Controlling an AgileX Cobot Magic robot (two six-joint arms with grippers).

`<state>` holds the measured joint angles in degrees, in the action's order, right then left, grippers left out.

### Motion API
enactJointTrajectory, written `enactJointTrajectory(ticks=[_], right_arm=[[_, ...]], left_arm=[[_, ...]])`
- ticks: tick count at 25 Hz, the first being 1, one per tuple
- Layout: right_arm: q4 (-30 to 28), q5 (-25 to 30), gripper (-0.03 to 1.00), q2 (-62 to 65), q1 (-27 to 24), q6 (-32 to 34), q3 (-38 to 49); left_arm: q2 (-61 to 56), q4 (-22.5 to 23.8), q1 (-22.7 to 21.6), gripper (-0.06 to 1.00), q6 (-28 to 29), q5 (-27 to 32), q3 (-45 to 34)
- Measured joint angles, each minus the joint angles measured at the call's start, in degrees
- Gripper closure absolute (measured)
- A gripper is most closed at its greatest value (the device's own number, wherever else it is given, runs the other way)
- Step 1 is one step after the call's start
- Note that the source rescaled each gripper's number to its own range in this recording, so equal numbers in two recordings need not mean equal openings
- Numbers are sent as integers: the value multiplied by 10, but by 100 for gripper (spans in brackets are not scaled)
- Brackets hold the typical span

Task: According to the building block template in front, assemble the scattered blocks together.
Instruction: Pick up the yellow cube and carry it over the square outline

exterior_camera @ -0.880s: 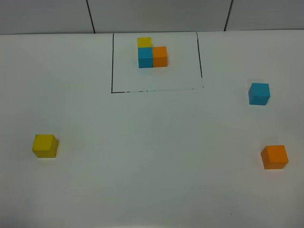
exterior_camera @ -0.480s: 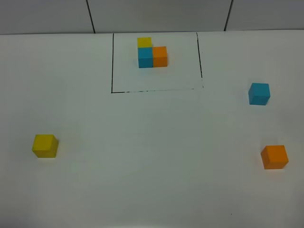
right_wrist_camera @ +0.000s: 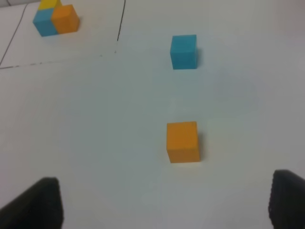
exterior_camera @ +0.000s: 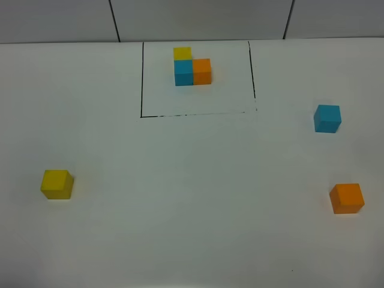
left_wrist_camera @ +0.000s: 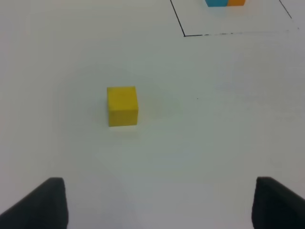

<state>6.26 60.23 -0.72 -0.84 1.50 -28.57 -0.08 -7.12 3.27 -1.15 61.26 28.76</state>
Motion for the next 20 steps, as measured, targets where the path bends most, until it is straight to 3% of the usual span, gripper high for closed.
enactJointTrajectory(ticks=[17,20], right_arm=[[0,0,22,0,0,0,0],[0,0,22,0,0,0,0]], left_arm=[[-1,11,0,27,0,0,0],[3,25,0,21,0,0,0]])
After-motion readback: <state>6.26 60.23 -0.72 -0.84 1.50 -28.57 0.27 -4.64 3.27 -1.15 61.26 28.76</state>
